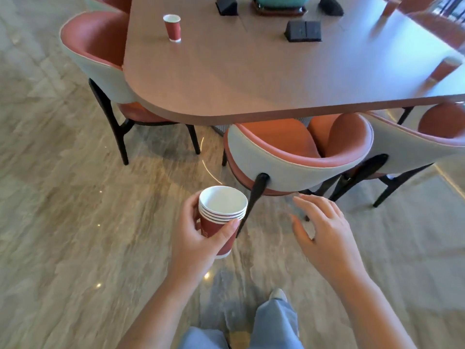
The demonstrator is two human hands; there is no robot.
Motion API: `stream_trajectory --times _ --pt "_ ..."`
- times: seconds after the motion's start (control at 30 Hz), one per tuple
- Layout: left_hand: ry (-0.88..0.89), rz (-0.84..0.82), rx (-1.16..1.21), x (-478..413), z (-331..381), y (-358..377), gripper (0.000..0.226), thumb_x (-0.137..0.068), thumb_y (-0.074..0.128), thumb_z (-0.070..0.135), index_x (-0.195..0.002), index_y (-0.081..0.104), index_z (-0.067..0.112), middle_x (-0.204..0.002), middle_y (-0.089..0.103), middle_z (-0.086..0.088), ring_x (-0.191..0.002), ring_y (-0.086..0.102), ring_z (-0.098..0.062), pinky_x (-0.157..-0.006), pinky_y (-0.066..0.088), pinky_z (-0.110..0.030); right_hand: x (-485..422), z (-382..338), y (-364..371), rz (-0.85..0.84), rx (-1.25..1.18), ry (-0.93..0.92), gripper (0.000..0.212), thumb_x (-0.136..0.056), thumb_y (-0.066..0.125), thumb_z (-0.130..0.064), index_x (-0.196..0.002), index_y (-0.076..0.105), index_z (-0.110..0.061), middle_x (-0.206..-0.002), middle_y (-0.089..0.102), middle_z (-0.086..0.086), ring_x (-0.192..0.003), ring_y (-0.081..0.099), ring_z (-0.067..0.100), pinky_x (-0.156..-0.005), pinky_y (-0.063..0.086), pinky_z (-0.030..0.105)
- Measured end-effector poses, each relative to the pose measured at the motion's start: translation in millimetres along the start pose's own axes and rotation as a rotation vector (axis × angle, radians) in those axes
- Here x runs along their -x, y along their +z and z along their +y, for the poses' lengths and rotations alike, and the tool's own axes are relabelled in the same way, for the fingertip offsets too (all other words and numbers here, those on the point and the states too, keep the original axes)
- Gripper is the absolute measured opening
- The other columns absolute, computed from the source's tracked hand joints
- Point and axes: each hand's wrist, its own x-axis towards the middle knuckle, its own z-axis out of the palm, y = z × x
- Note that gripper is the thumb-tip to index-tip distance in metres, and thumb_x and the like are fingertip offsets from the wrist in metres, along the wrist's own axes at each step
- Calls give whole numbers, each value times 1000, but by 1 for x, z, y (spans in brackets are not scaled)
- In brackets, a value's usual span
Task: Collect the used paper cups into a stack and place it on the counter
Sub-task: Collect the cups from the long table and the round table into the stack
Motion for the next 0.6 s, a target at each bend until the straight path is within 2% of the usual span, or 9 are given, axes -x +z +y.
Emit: stream_trajectory --times 0.17,0.37,0.47,0.6 --pt "-50 -12 44 4 10 36 68 -45 77 51 -106 52 36 -108 62 13 -93 62 2 -72 48 -11 -8 30 -25 -32 -1 10 33 -82 63 -19 -115 61 -13 -116 62 4 -113 53 27 -97 43 48" --pt "-12 -38 -3 -10 36 86 68 -48 78 52 -109 52 37 -103 62 25 -96 60 4 -72 47 -9 -38 69 -44 -63 -47 -23 37 -82 64 -20 -117 59 -13 -118 60 3 -114 51 26 -98 42 46" --pt "9 5 -5 -22 46 111 69 -49 78 50 -111 51 37 -106 61 26 -98 60 4 -73 47 -9 -60 95 -49 -49 -94 -64 36 -79 68 -15 -114 61 -9 -113 62 6 -109 55 29 -92 46 48" --pt "15 113 -22 -33 47 135 68 -49 78 51 -110 51 39 -107 61 26 -100 60 3 -75 47 -9 -97 125 -51 -118 -103 -154 35 -81 65 -15 -115 59 -9 -114 61 4 -108 54 27 -88 46 44"
